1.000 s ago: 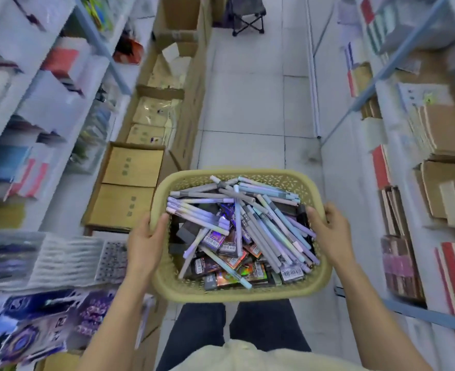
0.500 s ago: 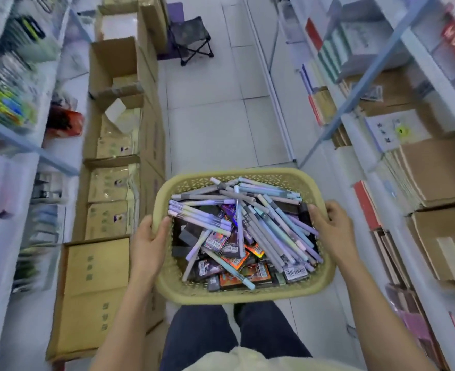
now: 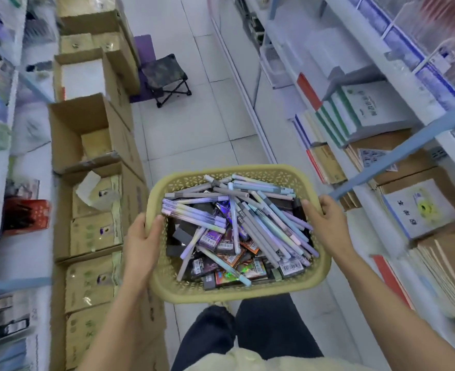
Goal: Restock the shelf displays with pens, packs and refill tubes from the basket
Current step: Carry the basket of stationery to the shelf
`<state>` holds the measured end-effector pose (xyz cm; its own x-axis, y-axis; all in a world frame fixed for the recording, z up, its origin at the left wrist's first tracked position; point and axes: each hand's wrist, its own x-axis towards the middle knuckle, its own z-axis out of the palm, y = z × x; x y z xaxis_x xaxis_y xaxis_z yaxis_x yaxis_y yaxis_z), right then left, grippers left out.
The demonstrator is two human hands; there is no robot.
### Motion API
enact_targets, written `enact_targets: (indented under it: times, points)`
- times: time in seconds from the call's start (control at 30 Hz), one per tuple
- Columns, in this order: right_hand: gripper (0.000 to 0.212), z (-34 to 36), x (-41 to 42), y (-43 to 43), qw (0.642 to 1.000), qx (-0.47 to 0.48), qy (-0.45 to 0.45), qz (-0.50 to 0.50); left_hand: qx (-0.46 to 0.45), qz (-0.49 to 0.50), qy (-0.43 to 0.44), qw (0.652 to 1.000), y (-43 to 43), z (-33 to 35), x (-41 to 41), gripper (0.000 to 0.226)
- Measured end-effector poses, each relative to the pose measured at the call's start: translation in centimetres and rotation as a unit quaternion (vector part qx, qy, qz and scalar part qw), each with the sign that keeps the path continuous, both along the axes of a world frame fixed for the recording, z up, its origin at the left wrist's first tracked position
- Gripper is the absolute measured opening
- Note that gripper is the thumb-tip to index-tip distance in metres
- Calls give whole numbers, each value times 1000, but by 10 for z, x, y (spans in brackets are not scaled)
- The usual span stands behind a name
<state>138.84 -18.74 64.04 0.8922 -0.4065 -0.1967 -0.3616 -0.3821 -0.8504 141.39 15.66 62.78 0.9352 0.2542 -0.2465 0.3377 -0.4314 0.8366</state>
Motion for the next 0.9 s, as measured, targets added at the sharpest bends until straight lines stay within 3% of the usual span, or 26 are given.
enact_targets:
  times: [0.17, 0.5, 0.9]
  points:
    - [37, 8, 127, 1, 999, -35, -13, 3, -2, -7, -3, 1000, -1, 0, 135, 23]
    - [34, 10, 396, -11, 1000, -16, 3, 27, 8, 24, -12, 1000, -12, 6, 380, 28]
    - [37, 3, 676, 7, 999, -5, -6, -44, 21, -24, -21, 999, 1, 19, 696, 30]
